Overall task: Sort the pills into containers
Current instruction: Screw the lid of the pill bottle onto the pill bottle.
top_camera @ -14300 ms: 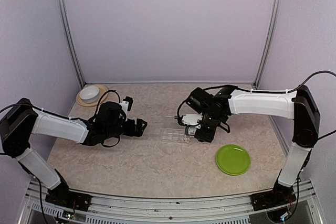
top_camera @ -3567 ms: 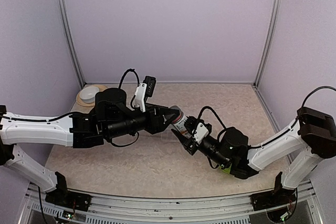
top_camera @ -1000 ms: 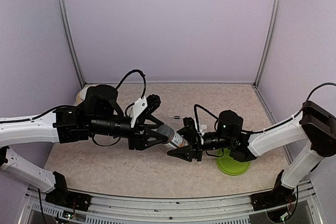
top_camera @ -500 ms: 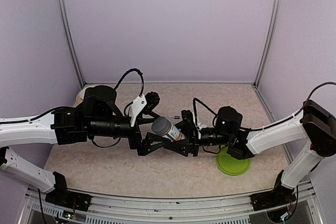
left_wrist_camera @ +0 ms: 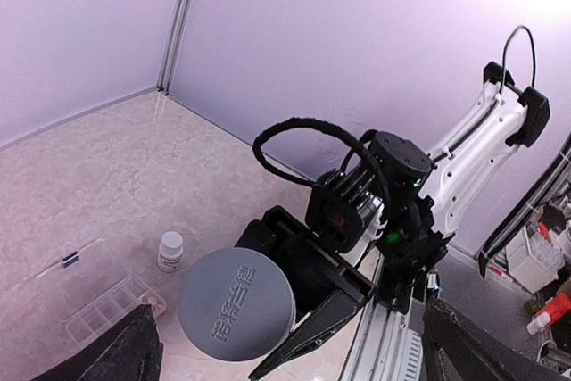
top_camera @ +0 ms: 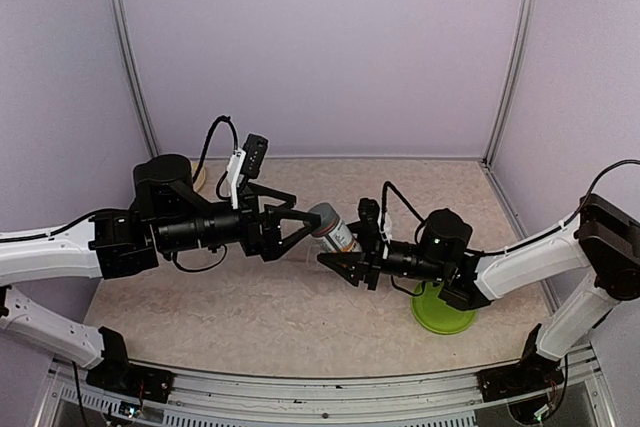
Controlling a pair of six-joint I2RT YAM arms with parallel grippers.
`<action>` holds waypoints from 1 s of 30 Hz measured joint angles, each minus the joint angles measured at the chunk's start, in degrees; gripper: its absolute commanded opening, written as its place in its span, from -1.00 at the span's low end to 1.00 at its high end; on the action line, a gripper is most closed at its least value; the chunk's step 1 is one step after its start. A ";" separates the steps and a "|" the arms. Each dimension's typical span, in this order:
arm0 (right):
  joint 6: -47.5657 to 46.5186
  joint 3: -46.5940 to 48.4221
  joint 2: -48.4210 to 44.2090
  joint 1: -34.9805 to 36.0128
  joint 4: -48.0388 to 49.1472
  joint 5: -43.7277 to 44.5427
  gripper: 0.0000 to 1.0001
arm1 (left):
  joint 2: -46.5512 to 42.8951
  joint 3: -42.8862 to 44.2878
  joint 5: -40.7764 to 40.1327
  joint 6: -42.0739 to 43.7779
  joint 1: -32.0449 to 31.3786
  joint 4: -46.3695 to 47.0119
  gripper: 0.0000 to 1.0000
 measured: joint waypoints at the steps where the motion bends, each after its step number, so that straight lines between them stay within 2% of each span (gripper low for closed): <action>1: 0.35 -0.13 -0.02 0.11 0.52 0.66 -1.00 | 0.52 0.00 -0.22 -1.77 0.00 1.05 0.98; 6: 1.18 -0.20 -0.31 0.74 1.70 3.52 -1.00 | 4.61 -0.02 -1.38 -8.31 0.00 5.51 0.98; 12: 1.31 -0.22 -0.98 1.33 1.92 6.14 -1.00 | 7.85 -0.04 -2.54 -12.22 -0.02 8.35 0.98; 30: 1.22 0.42 -0.96 1.66 -1.31 9.03 -1.00 | 8.33 -0.04 -5.09 -13.46 -0.09 11.50 0.98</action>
